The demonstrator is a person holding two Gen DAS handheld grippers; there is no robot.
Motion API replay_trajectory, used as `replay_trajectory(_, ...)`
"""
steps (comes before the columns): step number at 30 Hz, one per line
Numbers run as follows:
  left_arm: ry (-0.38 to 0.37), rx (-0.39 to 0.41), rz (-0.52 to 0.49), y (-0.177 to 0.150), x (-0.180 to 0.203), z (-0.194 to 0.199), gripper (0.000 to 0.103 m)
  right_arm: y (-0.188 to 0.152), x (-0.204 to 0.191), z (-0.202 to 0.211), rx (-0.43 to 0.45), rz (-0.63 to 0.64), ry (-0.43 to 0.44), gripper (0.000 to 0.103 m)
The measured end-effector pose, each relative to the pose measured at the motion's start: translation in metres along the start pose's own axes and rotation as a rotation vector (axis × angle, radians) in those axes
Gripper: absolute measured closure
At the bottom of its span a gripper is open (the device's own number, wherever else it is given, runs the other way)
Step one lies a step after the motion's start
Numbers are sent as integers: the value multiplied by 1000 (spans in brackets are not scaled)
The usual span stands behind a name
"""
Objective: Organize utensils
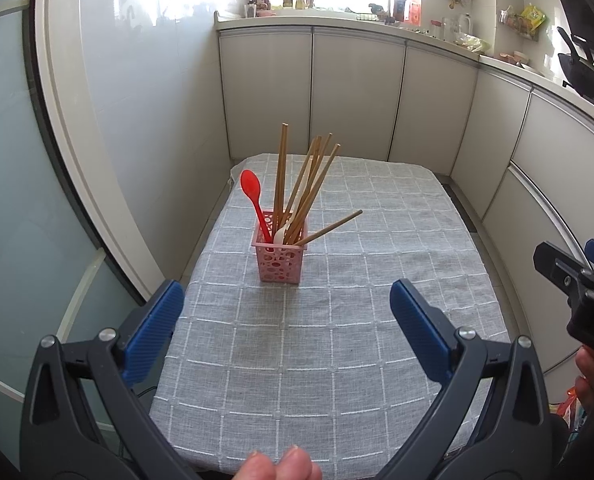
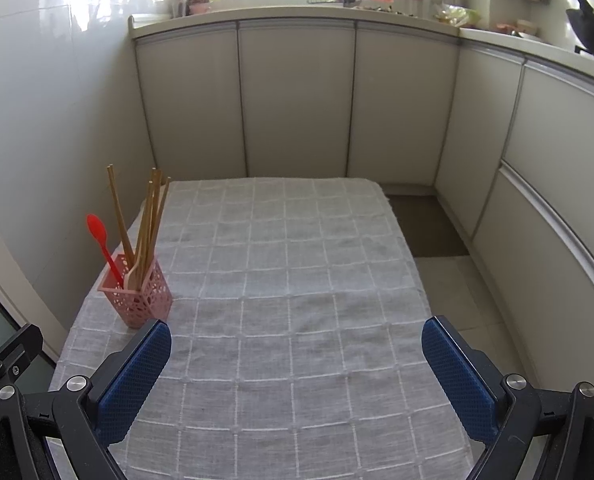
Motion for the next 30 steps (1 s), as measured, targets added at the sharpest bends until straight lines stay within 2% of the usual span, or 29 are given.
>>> replay_trajectory(30, 8, 7, 2, 0, 0, 1, 1, -2, -1, 0, 2, 1, -7, 0)
Point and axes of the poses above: each gripper's, at about its wrist camera, not at the fingertips, and z roughly against the way its jaws point, x to its right, y to its top, the point moved 8 cm from there along -z, roughly the way its jaws point, and after that the axes turned 4 degrees about -z, right-handed, at the moved point
